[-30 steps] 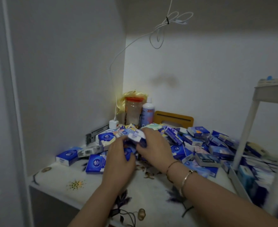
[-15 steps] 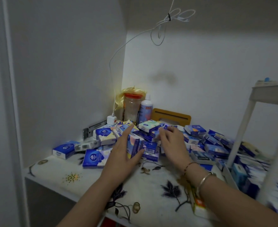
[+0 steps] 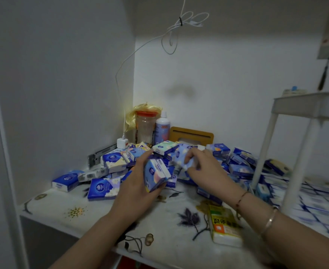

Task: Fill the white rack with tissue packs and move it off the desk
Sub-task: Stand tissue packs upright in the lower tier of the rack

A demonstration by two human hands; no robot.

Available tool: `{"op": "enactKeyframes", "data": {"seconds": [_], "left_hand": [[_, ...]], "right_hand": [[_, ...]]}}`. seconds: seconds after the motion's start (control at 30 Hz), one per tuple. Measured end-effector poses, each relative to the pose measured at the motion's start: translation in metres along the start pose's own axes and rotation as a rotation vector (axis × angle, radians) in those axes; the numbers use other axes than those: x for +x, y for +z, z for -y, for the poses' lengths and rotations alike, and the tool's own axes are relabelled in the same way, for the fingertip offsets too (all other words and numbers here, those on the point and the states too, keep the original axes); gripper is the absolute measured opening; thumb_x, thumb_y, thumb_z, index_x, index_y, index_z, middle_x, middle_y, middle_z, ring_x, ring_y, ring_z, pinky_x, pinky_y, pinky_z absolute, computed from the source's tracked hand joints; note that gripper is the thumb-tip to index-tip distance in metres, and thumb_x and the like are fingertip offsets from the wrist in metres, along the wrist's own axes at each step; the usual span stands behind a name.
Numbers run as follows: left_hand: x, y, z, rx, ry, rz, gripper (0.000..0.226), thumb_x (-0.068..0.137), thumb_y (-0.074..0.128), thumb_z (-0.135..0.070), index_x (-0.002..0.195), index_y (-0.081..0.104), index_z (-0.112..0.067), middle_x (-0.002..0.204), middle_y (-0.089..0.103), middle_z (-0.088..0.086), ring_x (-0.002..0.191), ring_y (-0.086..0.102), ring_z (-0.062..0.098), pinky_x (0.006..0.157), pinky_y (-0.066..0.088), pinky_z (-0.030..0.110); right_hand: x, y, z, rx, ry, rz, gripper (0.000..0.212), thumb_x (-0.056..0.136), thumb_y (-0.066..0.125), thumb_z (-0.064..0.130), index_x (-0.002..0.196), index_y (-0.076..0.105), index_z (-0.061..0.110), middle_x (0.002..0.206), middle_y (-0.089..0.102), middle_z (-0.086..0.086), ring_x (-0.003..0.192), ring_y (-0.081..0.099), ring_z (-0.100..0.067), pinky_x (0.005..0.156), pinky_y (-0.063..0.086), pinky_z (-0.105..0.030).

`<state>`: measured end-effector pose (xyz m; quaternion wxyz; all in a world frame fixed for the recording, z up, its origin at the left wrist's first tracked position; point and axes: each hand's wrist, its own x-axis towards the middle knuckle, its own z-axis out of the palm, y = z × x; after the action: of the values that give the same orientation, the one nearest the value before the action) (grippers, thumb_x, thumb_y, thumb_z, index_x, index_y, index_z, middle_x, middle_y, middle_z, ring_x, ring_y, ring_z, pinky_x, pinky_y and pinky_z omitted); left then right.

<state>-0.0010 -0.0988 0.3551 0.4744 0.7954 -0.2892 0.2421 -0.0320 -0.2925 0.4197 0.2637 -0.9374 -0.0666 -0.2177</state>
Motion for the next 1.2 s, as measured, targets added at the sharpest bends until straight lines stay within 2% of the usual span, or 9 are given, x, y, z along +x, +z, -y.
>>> {"op": "enactKeyframes", "data": {"seconds": [0.07, 0.17, 0.3, 0.47, 0.6, 0.7, 0.8, 1.0, 1.2], "left_hand": [[-0.005, 0.003, -0.013, -0.048, 0.014, 0.021, 0.084, 0.077, 0.076, -0.035, 0.135, 0.02, -0.055, 0.116, 0.039, -0.047, 0.106, 0.046, -0.024, 0.081, 0.041, 0.0], [-0.007, 0.013, -0.039, -0.082, 0.086, 0.094, 0.065, 0.077, 0.077, -0.033, 0.123, 0.035, -0.05, 0.115, 0.049, -0.04, 0.107, 0.049, -0.018, 0.08, 0.04, 0.002], [-0.005, 0.027, -0.081, -0.115, 0.23, 0.144, 0.058, 0.078, 0.077, -0.029, 0.126, 0.044, -0.036, 0.12, 0.053, -0.023, 0.111, 0.052, -0.007, 0.083, 0.043, 0.006], [-0.003, 0.04, -0.133, -0.14, 0.349, 0.123, 0.065, 0.074, 0.074, -0.037, 0.129, 0.039, -0.039, 0.124, 0.048, -0.025, 0.115, 0.048, -0.009, 0.089, 0.04, 0.005], [-0.012, 0.051, -0.173, -0.233, 0.355, 0.081, 0.063, 0.073, 0.077, -0.04, 0.127, 0.044, -0.037, 0.121, 0.052, -0.028, 0.111, 0.052, -0.01, 0.084, 0.042, 0.004], [-0.019, 0.057, -0.209, -0.346, 0.328, 0.003, 0.053, 0.071, 0.079, -0.038, 0.113, 0.047, -0.036, 0.112, 0.056, -0.027, 0.1, 0.056, -0.013, 0.074, 0.042, 0.002], [-0.021, 0.07, -0.245, -0.424, 0.3, -0.008, 0.052, 0.07, 0.078, -0.039, 0.113, 0.049, -0.033, 0.104, 0.059, -0.027, 0.094, 0.058, -0.012, 0.069, 0.044, 0.004], [-0.025, 0.11, -0.301, -0.669, 0.194, 0.094, 0.042, 0.072, 0.079, -0.033, 0.104, 0.051, -0.035, 0.096, 0.065, -0.025, 0.083, 0.064, -0.006, 0.068, 0.054, 0.016], [-0.022, 0.157, -0.317, -0.803, 0.072, 0.136, 0.041, 0.073, 0.08, -0.028, 0.103, 0.052, -0.029, 0.088, 0.07, -0.017, 0.076, 0.066, -0.003, 0.064, 0.052, 0.015]], "right_hand": [[-0.016, -0.016, 0.008, -0.02, -0.05, 0.033, 0.01, 0.092, 0.05, 0.022, 0.083, 0.047, 0.026, 0.087, 0.045, 0.002, 0.073, 0.044, -0.015, 0.057, 0.03, -0.023], [-0.04, -0.044, 0.014, -0.034, -0.08, 0.046, 0.01, 0.093, 0.05, 0.018, 0.092, 0.047, 0.028, 0.083, 0.048, -0.001, 0.062, 0.045, -0.014, 0.054, 0.03, -0.024], [-0.072, -0.082, 0.02, -0.006, -0.031, -0.011, 0.044, 0.089, 0.058, 0.021, 0.121, 0.033, 0.04, 0.091, 0.062, -0.002, 0.072, 0.062, -0.015, 0.069, 0.052, -0.036], [-0.107, -0.123, 0.014, 0.168, 0.078, -0.143, 0.035, 0.084, 0.063, 0.02, 0.112, 0.048, 0.034, 0.088, 0.066, 0.01, 0.072, 0.061, -0.004, 0.078, 0.055, -0.038], [-0.141, -0.145, 0.007, 0.291, 0.072, -0.218, 0.034, 0.079, 0.062, 0.024, 0.109, 0.055, 0.039, 0.099, 0.069, 0.011, 0.087, 0.065, -0.01, 0.08, 0.056, -0.042], [-0.162, -0.161, 0.004, 0.423, 0.044, -0.314, 0.032, 0.083, 0.064, 0.009, 0.107, 0.061, 0.03, 0.098, 0.071, 0.007, 0.088, 0.068, -0.006, 0.079, 0.055, -0.028], [-0.181, -0.176, -0.001, 0.55, 0.006, -0.436, 0.031, 0.084, 0.063, -0.002, 0.101, 0.065, 0.024, 0.093, 0.073, 0.003, 0.083, 0.069, -0.006, 0.07, 0.053, -0.017], [-0.207, -0.205, -0.03, 0.613, -0.03, -0.685, 0.029, 0.08, 0.067, -0.003, 0.101, 0.068, 0.017, 0.1, 0.073, 0.002, 0.096, 0.068, -0.01, 0.08, 0.054, -0.021], [-0.228, -0.215, -0.067, 0.612, 0.053, -0.542, 0.041, 0.085, 0.059, -0.009, 0.109, 0.063, 0.025, 0.109, 0.07, 0.013, 0.104, 0.064, -0.007, 0.083, 0.053, -0.021]]}}
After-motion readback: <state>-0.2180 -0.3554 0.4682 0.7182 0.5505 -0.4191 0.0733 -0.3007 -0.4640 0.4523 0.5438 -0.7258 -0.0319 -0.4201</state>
